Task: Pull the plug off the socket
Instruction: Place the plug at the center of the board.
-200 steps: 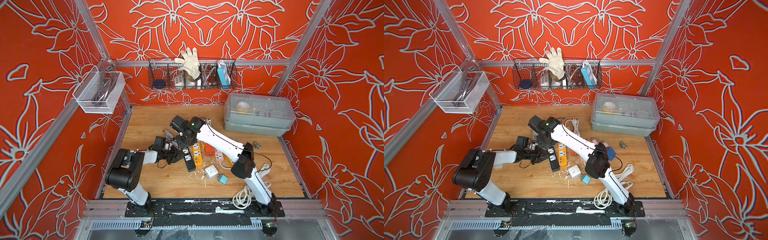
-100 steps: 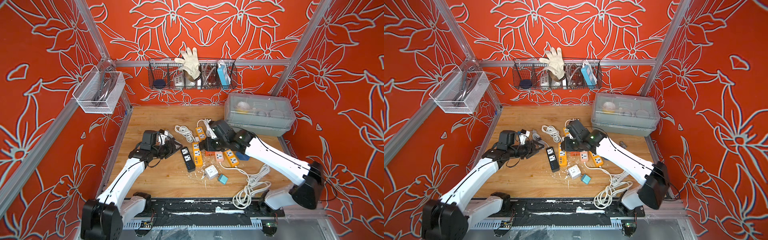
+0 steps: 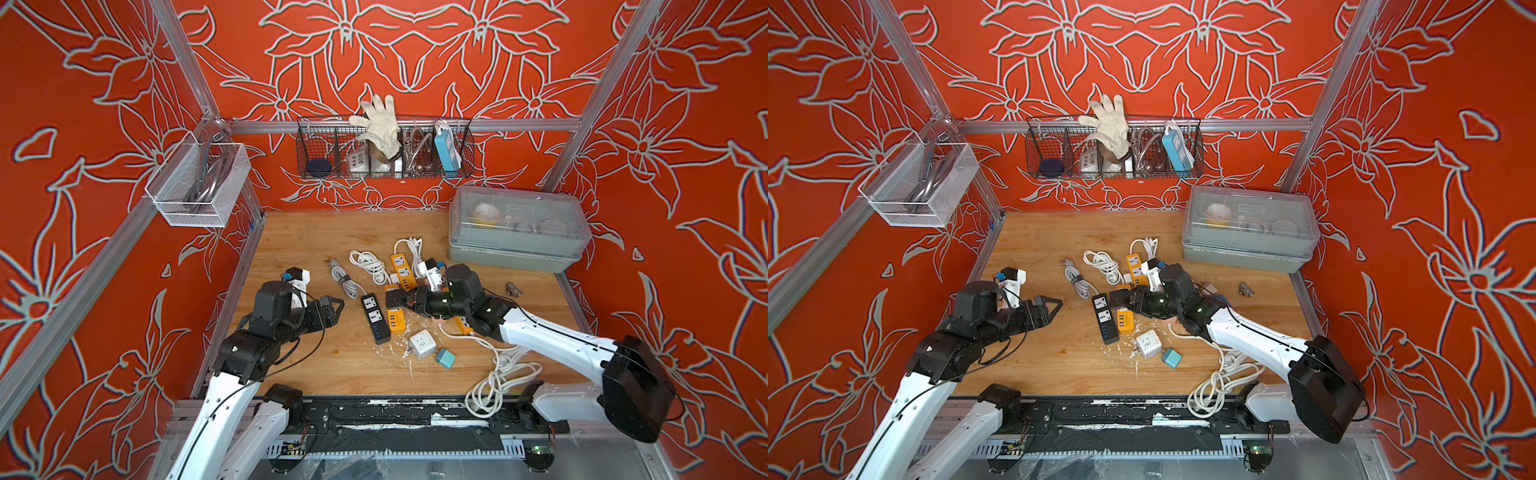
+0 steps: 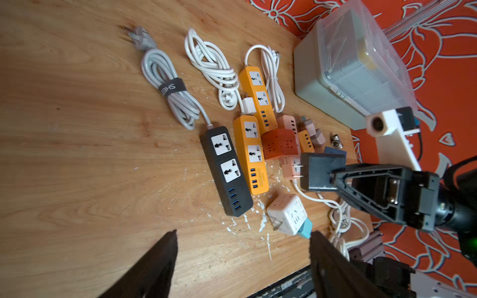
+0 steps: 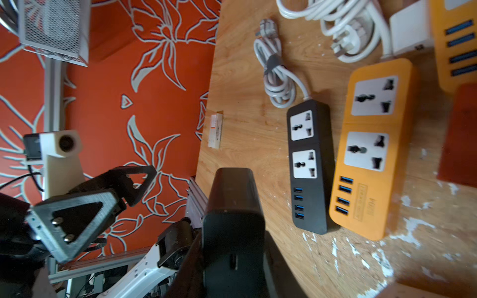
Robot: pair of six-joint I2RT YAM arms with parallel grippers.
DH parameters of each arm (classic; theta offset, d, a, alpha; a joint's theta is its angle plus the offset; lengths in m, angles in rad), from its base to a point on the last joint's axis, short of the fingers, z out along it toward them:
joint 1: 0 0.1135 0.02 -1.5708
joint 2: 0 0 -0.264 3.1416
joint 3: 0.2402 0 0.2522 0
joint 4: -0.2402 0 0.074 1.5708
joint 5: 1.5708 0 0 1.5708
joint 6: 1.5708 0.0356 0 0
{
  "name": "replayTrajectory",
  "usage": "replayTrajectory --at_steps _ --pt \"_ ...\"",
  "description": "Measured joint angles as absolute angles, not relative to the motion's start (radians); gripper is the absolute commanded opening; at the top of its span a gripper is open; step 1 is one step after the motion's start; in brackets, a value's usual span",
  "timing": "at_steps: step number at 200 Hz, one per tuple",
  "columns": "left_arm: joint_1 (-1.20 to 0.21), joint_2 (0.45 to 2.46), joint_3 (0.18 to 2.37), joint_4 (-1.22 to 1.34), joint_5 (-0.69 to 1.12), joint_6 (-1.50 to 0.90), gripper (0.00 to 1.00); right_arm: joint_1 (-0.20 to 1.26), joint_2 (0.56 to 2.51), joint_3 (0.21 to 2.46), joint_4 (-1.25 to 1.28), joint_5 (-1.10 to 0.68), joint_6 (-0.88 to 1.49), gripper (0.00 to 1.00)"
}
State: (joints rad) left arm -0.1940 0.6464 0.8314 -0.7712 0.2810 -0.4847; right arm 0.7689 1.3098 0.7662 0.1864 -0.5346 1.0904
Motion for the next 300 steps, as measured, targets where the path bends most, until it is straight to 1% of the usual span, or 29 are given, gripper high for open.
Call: replayTrajectory --at_steps 12,38,65,88,133,164,202,218,228,251,265,284,300 --pt "-0.194 0.615 0.802 -0.776 0.258 -0.495 0.93 0.769 1.324 0.751 0.236 -0.548 1.118 0.17" --pt "-0.194 0.562 0.744 -0.794 0.218 -0.518 0.97 0.773 1.372 0.733 0.301 -0.575 1.164 0.18" --pt "-0.194 0.537 0.738 -0.808 0.18 -0.529 0.98 0.805 1.435 0.736 0.344 -0.589 1.186 0.19" --pt "-0.194 0.535 0.738 -0.811 0.168 -0.542 0.98 0.848 1.532 0.783 0.341 -0.609 1.192 0.2" --pt "-0.194 0.53 0.738 -0.832 0.15 -0.549 0.98 0.917 1.789 1.035 0.239 -0.648 1.156 0.21" --pt "-0.194 0.518 0.739 -0.84 0.141 -0.551 0.98 0.944 1.947 1.232 0.1 -0.655 1.105 0.22" --pt "-0.194 0.512 0.739 -0.85 0.135 -0.551 0.98 0.965 2.101 1.444 -0.107 -0.646 1.021 0.26" --pt "-0.194 0.511 0.739 -0.853 0.134 -0.551 0.98 0.97 2.14 1.514 -0.185 -0.634 0.989 0.3" --pt "-0.194 0.511 0.739 -0.854 0.133 -0.551 0.98 0.97 2.161 1.553 -0.229 -0.626 0.971 0.34" --pt "-0.194 0.51 0.739 -0.855 0.133 -0.551 0.98 0.971 2.193 1.625 -0.326 -0.603 0.92 0.54" --pt "-0.194 0.51 0.739 -0.856 0.133 -0.551 0.98 0.971 2.193 1.652 -0.39 -0.583 0.883 0.62" --pt "-0.194 0.508 0.739 -0.856 0.133 -0.551 0.98 0.971 2.188 1.687 -0.463 -0.552 0.817 0.66" --pt "-0.194 0.505 0.739 -0.857 0.133 -0.551 0.98 0.971 2.157 1.689 -0.521 -0.515 0.764 0.67"
